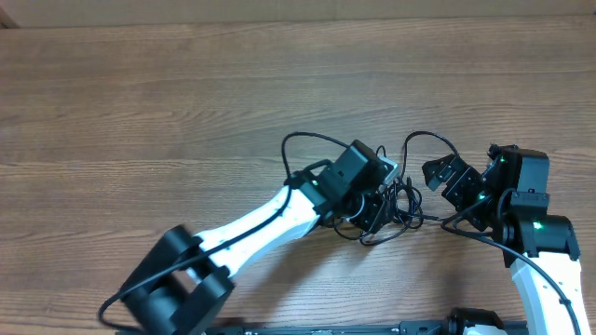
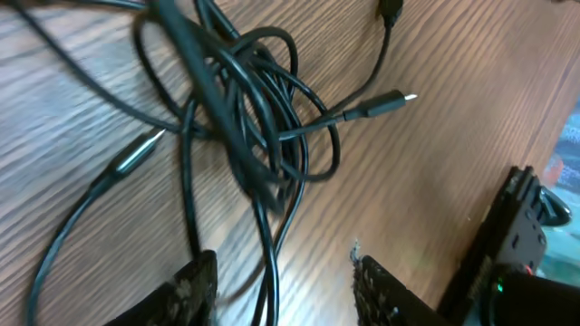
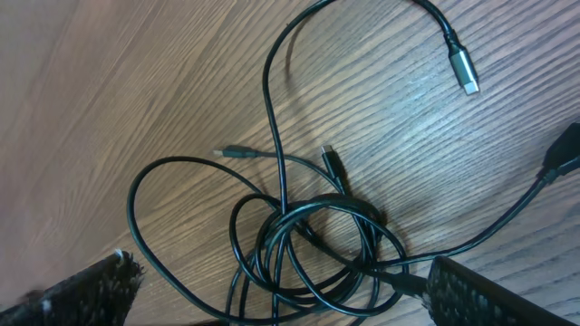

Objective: Untangle cables

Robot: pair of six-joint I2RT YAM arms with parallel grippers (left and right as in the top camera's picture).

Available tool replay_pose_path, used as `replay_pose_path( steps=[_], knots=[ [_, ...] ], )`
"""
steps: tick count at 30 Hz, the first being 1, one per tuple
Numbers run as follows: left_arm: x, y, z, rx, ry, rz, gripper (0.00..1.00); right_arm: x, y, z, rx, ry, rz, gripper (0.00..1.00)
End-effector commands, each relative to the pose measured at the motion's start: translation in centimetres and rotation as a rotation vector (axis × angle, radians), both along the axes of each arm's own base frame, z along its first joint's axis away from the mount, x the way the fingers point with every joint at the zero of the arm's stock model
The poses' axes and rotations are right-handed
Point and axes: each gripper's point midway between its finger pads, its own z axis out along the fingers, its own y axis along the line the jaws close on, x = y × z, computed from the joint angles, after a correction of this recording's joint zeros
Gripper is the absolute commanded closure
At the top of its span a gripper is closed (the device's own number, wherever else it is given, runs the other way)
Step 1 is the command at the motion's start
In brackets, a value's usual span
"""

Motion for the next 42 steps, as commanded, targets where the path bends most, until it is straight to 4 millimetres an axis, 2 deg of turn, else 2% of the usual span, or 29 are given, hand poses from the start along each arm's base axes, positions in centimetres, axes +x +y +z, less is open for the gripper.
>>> replay_pose_path(
  steps=[1, 6, 10, 13, 14, 15, 16, 18, 21, 24, 26, 28, 31, 34, 35, 40, 42],
  knots=[
    [-0.2, -1.3, -1.8, -0.016, 0.069, 0.017, 0.51, 0.0, -0.2, 0.1, -0.003, -0.008, -0.012, 0.0],
    [-0.1, -2.8, -2.6, -0.075, 0.096, -0.007, 0.57, 0.0, -0.4, 0.1, -0.012, -0.006, -0.018, 0.0],
    [0.6, -2.6, -2.8, -0.058, 0.063, 0.018, 0.58, 0.0, -0.4, 0.1, -0.011, -0.007, -0.018, 0.0],
    [1.3, -2.1, -3.2, -0.027, 0.033, 0.049, 0.62, 0.0, -0.4, 0.1, -0.011, -0.006, -0.018, 0.0],
    [1.4, -2.1, -3.2, -0.025, 0.03, 0.051, 0.66, 0.0, -0.4, 0.1, -0.011, -0.006, -0.018, 0.0],
    [1.4, -2.1, -3.2, -0.025, 0.029, 0.052, 0.78, 0.0, -0.4, 0.1, -0.012, -0.006, -0.018, 0.0],
    [1.4, -2.1, -3.2, -0.026, 0.029, 0.051, 0.96, 0.0, -0.4, 0.1, -0.012, -0.006, -0.018, 0.0],
    [1.5, -2.1, -3.1, -0.034, 0.025, 0.043, 0.96, 0.0, -0.4, 0.1, -0.012, -0.006, -0.018, 0.0],
    [1.7, -2.5, -1.6, -0.1, -0.01, -0.051, 0.96, 0.0, -0.4, 0.0, -0.014, -0.004, -0.015, 0.0],
    [2.4, -2.0, 0.9, -0.175, -0.019, -0.082, 0.96, -0.1, -0.4, 0.0, -0.02, -0.006, -0.006, 0.0],
    [3.4, -0.9, 3.2, -0.209, -0.039, -0.06, 0.96, -0.1, -0.3, 0.0, -0.053, -0.018, 0.04, 0.0],
    [4.3, 0.5, 6.0, -0.238, -0.097, -0.06, 0.96, -0.2, -0.3, -0.1, -0.092, -0.025, 0.099, 0.01],
    [4.5, 2.6, 10.8, -0.289, -0.213, -0.087, 0.96, -0.6, -0.1, -0.2, -0.124, -0.03, 0.169, 0.04],
    [4.1, 4.7, 16.4, -0.348, -0.357, -0.094, 0.96, -0.8, 1.9, 0.4, -0.093, -0.088, 0.321, 0.04],
    [3.7, 5.5, 18.9, -0.379, -0.417, -0.092, 0.96, -0.9, 3.0, 0.9, -0.063, -0.123, 0.39, 0.04],
    [1.7, 7.9, 25.2, -0.462, -0.566, -0.076, 0.96, -1.4, 5.9, 3.4, 0.045, -0.252, 0.543, 0.05],
    [0.8, 8.5, 26.9, -0.488, -0.606, -0.077, 0.96, -1.7, 7.0, 4.6, 0.095, -0.306, 0.584, 0.05]
  ],
)
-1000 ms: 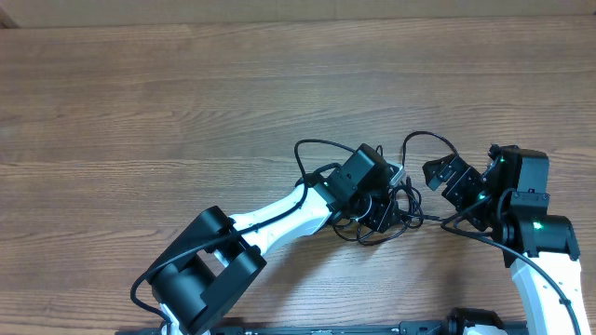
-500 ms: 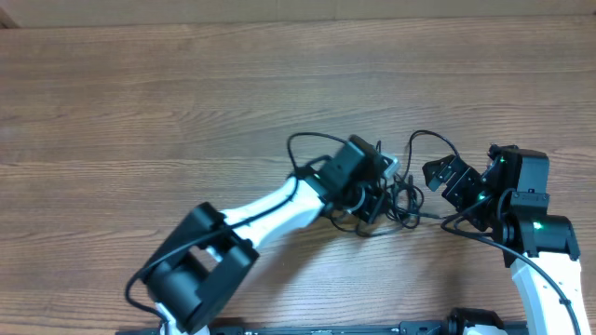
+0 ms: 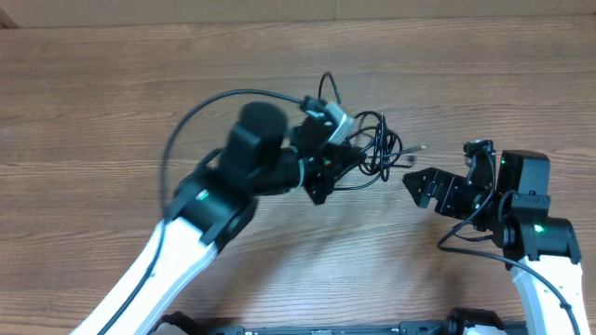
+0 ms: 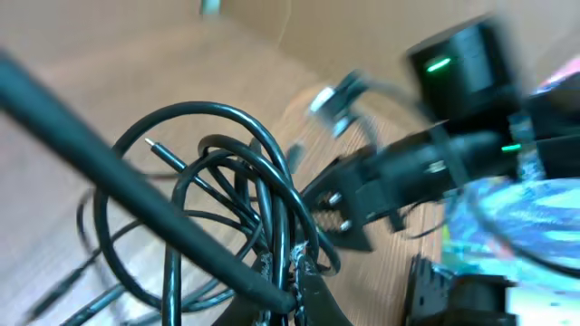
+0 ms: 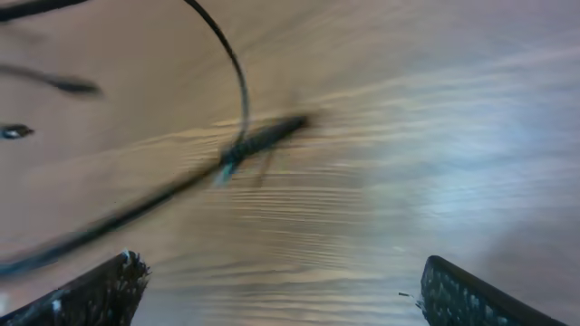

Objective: Untangle cables

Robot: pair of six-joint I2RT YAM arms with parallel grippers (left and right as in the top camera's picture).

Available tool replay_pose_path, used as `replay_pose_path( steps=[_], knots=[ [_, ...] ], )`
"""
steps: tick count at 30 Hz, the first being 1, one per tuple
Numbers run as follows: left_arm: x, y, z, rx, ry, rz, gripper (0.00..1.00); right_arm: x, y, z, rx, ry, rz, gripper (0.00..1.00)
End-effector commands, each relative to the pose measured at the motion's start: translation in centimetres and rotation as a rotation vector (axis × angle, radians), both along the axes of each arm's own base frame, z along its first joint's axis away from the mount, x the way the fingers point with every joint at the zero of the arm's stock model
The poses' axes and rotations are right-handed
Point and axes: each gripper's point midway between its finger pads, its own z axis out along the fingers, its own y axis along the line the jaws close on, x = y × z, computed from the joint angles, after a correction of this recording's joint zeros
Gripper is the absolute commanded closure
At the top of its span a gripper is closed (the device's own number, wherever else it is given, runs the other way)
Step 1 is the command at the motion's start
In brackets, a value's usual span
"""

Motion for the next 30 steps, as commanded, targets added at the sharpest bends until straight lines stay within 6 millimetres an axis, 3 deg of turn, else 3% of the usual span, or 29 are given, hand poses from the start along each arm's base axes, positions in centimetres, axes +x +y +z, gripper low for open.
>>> replay_pose_path(
  steps=[1, 7, 12, 25, 30],
  knots=[
    [-1.5, 1.1, 3.8, -0.052, -0.115, -0.024, 0.96, -1.0, 3.0, 3.2, 0.13, -0.127, 0.174, 0.05],
    [-2.1, 1.5, 4.8, -0.069, -0.138, -0.024, 0.96, -2.7, 6.0, 8.0, 0.301, -0.291, 0.356, 0.07],
    [-2.2, 1.4, 4.8, -0.077, -0.114, -0.023, 0.96, -3.8, 6.8, 10.0, 0.349, -0.366, 0.431, 0.07],
    [-6.2, -2.6, 3.8, -0.111, -0.007, -0.219, 0.96, -3.5, 6.6, 9.9, 0.328, -0.373, 0.413, 0.09],
    [-8.6, -2.7, 4.6, -0.154, 0.013, -0.357, 0.96, -1.8, 4.9, 8.2, 0.27, -0.276, 0.236, 0.11]
  ],
)
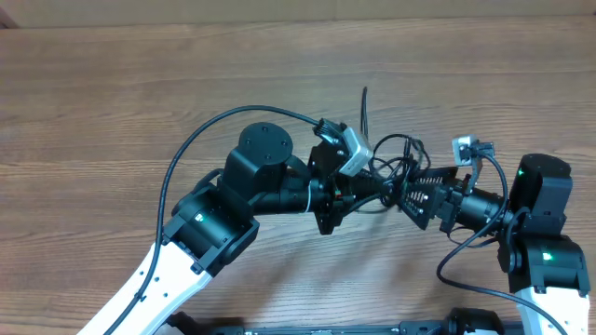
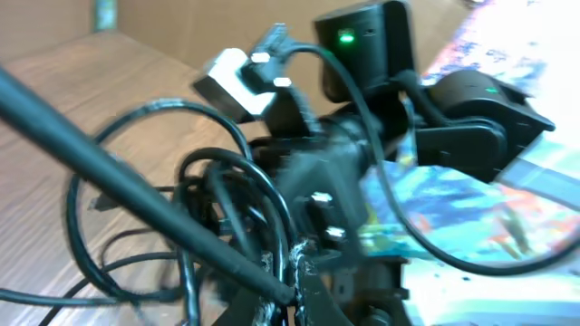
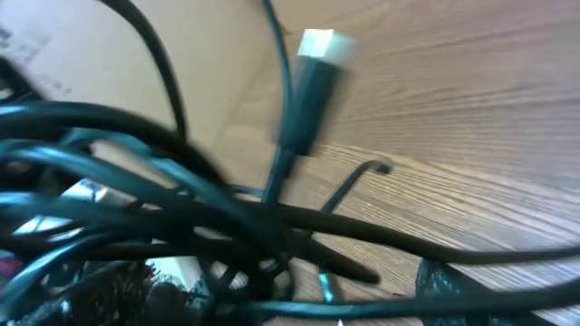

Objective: Untangle cables

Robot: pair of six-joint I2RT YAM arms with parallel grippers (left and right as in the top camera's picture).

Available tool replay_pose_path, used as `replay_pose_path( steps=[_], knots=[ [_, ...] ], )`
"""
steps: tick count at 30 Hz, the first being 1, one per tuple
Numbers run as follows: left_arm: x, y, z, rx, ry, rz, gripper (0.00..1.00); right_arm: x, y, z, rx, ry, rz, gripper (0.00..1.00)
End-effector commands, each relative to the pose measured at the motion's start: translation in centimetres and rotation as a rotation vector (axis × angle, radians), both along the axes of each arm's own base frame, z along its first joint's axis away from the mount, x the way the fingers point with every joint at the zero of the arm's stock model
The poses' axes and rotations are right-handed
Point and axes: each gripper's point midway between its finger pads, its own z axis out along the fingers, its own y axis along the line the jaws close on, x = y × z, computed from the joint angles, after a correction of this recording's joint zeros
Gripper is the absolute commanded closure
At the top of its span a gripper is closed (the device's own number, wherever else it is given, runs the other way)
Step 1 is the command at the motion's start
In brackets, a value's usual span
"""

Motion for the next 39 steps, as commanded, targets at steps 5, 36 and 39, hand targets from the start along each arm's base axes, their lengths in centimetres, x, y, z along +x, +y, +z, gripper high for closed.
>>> replay_pose_path(
  steps=[5, 36, 39],
  knots=[
    [-4.0, 0.3, 2.6, -0.084, 0.008, -0.209, 0.96, 1.7, -2.8, -3.0, -0.115, 0.128, -0.228, 0.21],
    [-3.4, 2.7, 4.2, -0.108, -0.037, -0.153, 0.96, -2.5, 1.7, 2.6, 0.087, -0.153, 0.205, 0.71],
    [-2.8, 2.8, 3.4, -0.081, -0.014, -0.114, 0.96, -2.6, 1.8, 2.7, 0.094, -0.154, 0.214, 0.9]
  ],
)
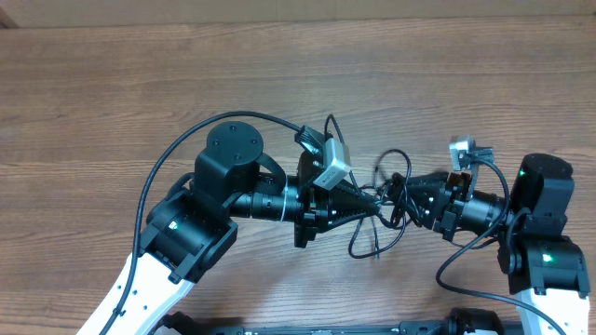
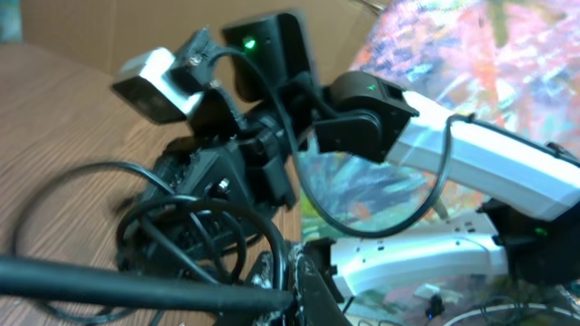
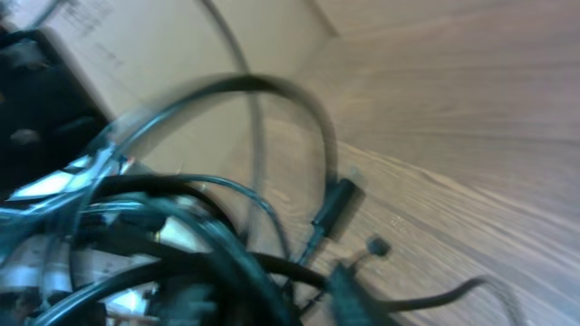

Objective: Untangle cables

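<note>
The tangle of thin black cables (image 1: 380, 219) hangs above the table between the two grippers, with loops drooping below them. My left gripper (image 1: 358, 209) comes in from the left and is shut on it. In the left wrist view its jaws (image 2: 288, 288) pinch a thick black strand (image 2: 136, 285). My right gripper (image 1: 413, 203) meets the bundle from the right. In the blurred right wrist view its fingers (image 3: 353, 290) have closed in on dark strands (image 3: 227, 263), and a plug (image 3: 333, 206) dangles beyond them.
The wooden table (image 1: 140, 93) stretches wide to the left and back. The left arm's body (image 1: 223, 186) and its looping camera cable (image 1: 186, 140) lie left of the tangle. The right arm's base (image 1: 540, 242) stands at the right front.
My right gripper, which was open against the tangle, now has its fingers closed in on the strands. The left gripper, still shut on the bundle, sits slightly lower and further left.
The tangle lay on the table at the right front, with both grippers open beside it. Then my left gripper held it, raised near mid-table, with the right gripper apart. Then the right gripper was open at the bundle. Now both grip it.
</note>
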Robot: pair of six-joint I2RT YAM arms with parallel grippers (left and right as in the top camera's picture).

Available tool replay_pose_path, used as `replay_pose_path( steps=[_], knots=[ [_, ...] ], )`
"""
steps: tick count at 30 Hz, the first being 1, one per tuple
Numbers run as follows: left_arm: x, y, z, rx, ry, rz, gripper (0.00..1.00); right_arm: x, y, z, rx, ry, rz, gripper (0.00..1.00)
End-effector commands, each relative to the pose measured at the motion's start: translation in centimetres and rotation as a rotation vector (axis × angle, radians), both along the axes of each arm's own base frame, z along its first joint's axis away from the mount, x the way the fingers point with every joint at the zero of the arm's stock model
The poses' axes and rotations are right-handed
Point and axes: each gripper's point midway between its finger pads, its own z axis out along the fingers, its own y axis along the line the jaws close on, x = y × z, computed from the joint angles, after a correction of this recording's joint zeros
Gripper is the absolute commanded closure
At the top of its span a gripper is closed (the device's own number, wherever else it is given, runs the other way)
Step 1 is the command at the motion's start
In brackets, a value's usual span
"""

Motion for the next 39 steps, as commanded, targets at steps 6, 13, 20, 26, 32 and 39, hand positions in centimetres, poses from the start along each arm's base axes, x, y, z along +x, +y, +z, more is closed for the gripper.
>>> replay_pose_path(
  steps=[6, 13, 20, 26, 32, 39],
  knots=[
    [2.2, 0.9, -0.8, 0.074, 0.001, 0.176, 0.93, -0.7, 0.3, 0.7, 0.033, -0.02, 0.05, 0.96],
    [4.7, 2.5, -4.1, 0.215, 0.052, 0.365, 0.27, 0.6, -0.6, -1.1, -0.04, 0.032, -0.057, 0.96],
    [5.6, 3.3, -5.1, 0.261, 0.095, 0.447, 0.0, 0.5, -1.3, -3.3, -0.167, -0.011, -0.08, 0.96],
    [5.5, 2.9, -8.2, 0.353, 0.192, 0.424, 0.0, -0.9, -1.1, -4.6, -0.24, -0.081, -0.006, 0.96],
    [3.1, -0.2, -9.8, 0.347, 0.176, 0.157, 0.01, -1.9, -1.0, -5.3, -0.274, -0.107, 0.037, 0.96],
    [2.3, -2.5, -12.4, 0.391, 0.195, 0.074, 0.05, -1.9, -1.0, -5.3, -0.274, -0.107, 0.038, 0.96]
  ],
)
